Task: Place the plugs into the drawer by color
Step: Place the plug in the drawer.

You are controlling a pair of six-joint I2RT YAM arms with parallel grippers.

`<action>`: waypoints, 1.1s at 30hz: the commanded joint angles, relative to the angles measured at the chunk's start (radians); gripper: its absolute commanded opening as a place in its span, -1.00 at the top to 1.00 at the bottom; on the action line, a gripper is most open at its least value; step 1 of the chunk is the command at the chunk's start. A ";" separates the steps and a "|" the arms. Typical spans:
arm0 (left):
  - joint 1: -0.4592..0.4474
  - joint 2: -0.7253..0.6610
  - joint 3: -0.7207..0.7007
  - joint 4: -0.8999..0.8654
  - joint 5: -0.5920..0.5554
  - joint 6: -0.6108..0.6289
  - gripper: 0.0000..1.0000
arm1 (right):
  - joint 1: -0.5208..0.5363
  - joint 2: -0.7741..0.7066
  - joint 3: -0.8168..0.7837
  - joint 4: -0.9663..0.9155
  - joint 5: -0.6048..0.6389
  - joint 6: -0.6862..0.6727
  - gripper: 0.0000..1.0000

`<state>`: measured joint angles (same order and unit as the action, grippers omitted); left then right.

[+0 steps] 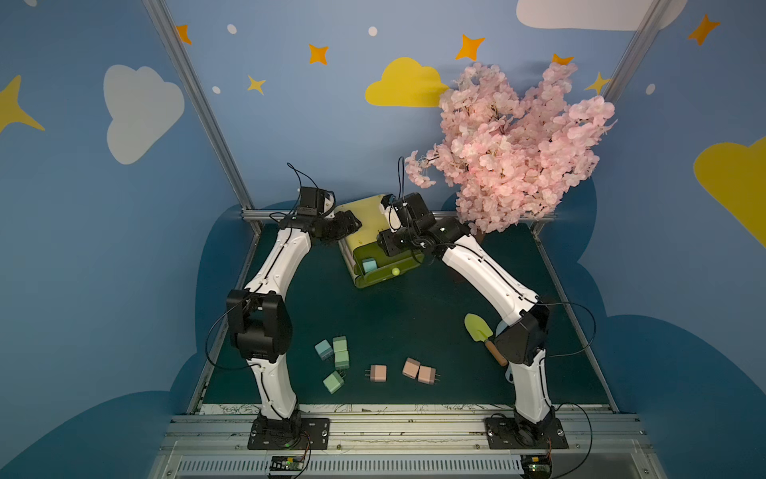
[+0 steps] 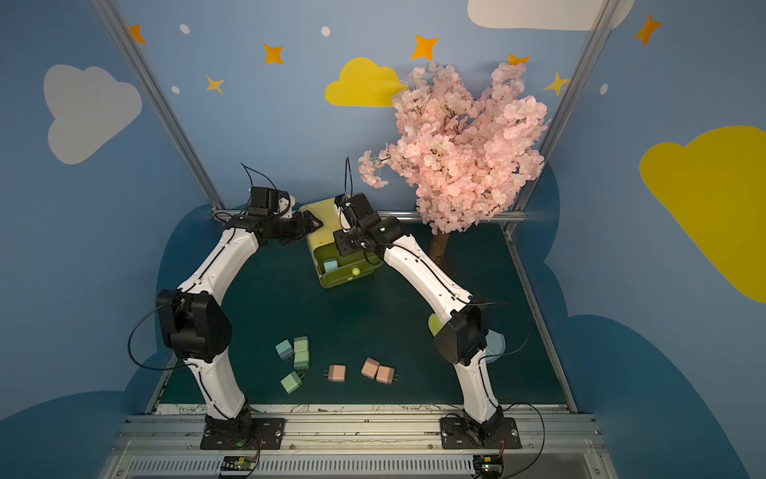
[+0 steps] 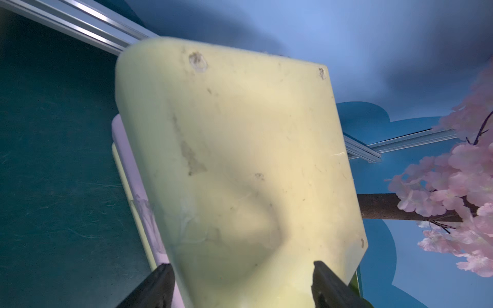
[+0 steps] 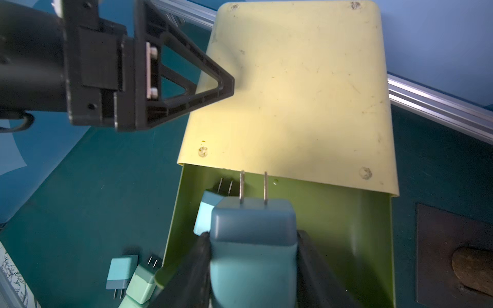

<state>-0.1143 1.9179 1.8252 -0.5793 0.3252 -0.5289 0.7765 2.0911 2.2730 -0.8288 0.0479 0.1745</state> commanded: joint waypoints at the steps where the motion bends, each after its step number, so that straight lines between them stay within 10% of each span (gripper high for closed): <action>1: 0.001 0.016 0.011 -0.022 -0.003 0.018 -0.65 | -0.006 0.044 0.046 -0.060 -0.001 -0.010 0.16; 33: 0.001 -0.004 -0.030 -0.010 -0.001 0.021 -0.66 | -0.030 0.237 0.189 -0.132 0.023 -0.003 0.10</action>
<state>-0.1143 1.9289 1.8091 -0.5835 0.3218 -0.5201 0.7551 2.3138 2.4329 -0.9474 0.0639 0.1749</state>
